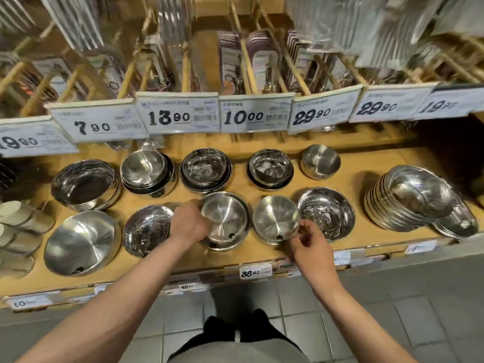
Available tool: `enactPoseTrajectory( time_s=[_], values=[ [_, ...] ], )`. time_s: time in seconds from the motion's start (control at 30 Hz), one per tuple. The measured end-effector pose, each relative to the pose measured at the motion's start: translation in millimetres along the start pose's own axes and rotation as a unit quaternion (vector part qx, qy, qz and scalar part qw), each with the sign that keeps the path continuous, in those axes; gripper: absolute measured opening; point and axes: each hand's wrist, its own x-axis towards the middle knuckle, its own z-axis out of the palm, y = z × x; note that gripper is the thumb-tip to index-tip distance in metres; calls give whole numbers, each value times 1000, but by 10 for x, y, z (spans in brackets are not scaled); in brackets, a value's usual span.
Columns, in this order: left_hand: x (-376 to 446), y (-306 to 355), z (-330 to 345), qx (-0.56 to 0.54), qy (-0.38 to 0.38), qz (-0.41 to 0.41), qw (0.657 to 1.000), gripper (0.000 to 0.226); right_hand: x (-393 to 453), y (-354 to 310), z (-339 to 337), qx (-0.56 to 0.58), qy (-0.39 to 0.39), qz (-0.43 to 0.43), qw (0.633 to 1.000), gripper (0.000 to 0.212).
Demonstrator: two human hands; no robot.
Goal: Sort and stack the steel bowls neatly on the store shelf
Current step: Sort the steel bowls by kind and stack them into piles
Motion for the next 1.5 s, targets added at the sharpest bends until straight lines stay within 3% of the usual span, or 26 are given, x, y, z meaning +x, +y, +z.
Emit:
enactPoseTrajectory(
  time_s=[0.1,0.2,0.37,0.47,0.6,0.7,0.83,0.97,1.07,1.17,1.5],
  values=[
    [14,93,-171,-40,3,-21,999,37,45,-48,-71,-29,14,-4,999,33],
    [-13,303,-241,-118,-42,-24,992,36,137,-154,-190,-32,35,-20,999,26],
    [-189,729,-13,-189,-122,4,974,29,367,-445,-358,87,-114,-18,989,9],
    [-252,824,151,-177,-102,-23,979,25,522,-506,-436,3,-155,-57,986,11],
    [-225,844,341,-227,-53,-67,970,11,702,-491,-457,-133,-138,-100,976,11],
    [-186,808,468,-187,5,-58,981,9,772,-498,-443,-203,-157,-135,957,20],
    [-222,778,626,-148,47,-32,987,20,840,-432,-427,-170,-198,-124,957,23],
    [-250,748,701,-155,61,-67,984,30,854,-396,-427,-102,-197,-113,968,22],
    [-282,731,735,-151,42,-63,986,28,841,-373,-452,-123,-191,-130,965,32],
    [-312,739,741,-134,71,-31,988,21,839,-388,-442,-142,-189,-125,964,43],
    [-184,698,674,-160,96,1,982,12,863,-354,-319,-235,-201,-87,947,38]
  ],
)
